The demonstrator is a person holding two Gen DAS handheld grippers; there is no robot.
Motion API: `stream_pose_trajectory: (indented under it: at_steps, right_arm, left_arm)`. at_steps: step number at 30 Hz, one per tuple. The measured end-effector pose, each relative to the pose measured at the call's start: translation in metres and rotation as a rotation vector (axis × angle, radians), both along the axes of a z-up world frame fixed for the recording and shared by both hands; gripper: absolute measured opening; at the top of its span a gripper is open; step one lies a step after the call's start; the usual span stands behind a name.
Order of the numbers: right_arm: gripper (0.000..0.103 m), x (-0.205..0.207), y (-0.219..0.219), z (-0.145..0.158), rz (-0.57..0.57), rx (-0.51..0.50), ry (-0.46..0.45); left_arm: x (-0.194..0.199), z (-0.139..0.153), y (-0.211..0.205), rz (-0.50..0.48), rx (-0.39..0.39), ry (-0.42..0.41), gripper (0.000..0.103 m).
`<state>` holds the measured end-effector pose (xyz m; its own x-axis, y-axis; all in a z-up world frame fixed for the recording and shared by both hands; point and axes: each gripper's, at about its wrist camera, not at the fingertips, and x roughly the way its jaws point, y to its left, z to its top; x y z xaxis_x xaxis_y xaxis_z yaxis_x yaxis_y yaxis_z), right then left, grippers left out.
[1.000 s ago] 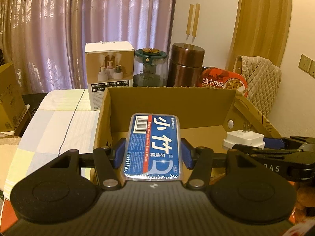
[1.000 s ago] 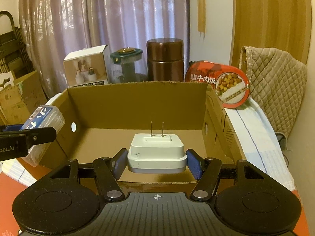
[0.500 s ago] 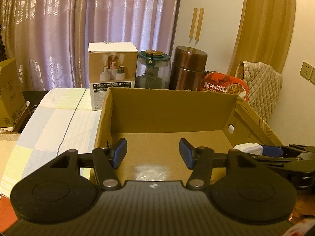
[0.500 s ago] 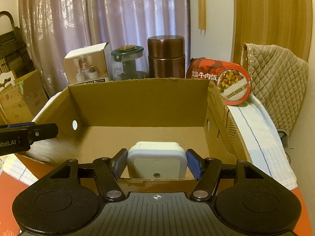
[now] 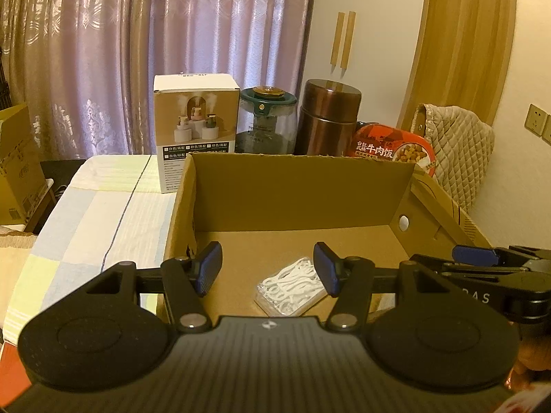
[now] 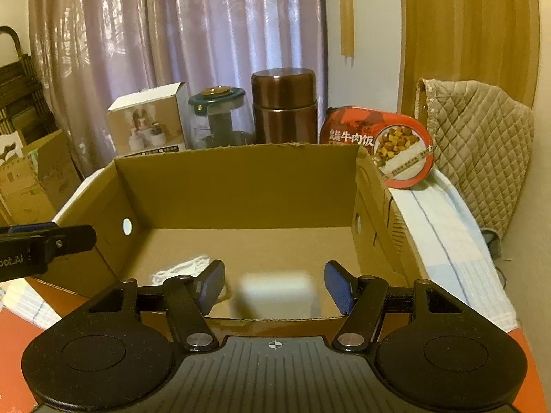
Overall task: Organize rigid objects
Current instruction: 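Open the left tool to drop the toothpick box while the right tool releases the adapter, then withdraw both tools from the box back toward the mat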
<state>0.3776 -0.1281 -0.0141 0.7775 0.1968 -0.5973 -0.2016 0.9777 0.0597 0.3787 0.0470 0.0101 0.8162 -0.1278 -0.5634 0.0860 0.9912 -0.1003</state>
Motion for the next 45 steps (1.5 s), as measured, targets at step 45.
stream_pose_trajectory:
  at_steps: [45]
  right_arm:
    - [0.084,-0.167,-0.046,0.039,0.025,0.168,-0.171]
  left_arm:
    - [-0.182,-0.008,0.010,-0.017,0.072,-0.010,0.066]
